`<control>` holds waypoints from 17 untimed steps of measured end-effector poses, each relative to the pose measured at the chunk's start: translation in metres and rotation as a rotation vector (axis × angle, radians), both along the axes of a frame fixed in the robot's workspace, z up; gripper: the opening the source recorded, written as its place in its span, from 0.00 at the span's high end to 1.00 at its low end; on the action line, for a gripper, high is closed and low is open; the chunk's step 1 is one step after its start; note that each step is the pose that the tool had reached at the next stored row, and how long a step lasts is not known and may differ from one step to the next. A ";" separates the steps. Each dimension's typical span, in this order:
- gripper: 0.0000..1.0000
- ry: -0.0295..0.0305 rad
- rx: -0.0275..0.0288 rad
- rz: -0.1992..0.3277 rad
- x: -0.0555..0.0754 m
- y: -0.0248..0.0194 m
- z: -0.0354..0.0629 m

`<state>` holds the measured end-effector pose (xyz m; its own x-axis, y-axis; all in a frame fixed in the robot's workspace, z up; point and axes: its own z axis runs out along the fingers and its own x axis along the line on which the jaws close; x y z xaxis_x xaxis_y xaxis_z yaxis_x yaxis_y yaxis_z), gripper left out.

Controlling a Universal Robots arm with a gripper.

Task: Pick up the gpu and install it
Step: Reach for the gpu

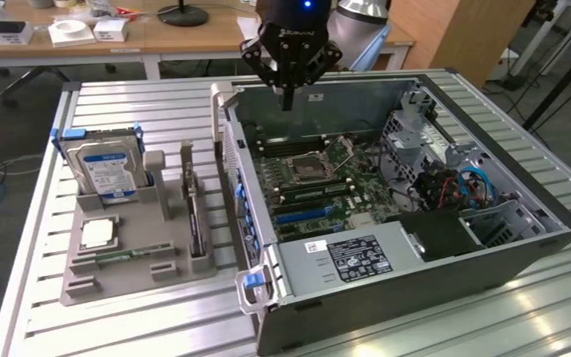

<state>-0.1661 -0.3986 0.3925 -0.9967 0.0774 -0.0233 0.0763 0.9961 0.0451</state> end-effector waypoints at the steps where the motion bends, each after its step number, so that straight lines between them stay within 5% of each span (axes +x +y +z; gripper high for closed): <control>1: 0.90 0.0001 0.0000 0.000 -0.003 0.0000 -0.0001; 17: 0.90 0.0000 0.0000 -0.005 -0.054 0.0012 -0.0019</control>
<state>-0.2201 -0.3974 0.3906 -0.9963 0.0827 -0.0233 0.0816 0.9956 0.0451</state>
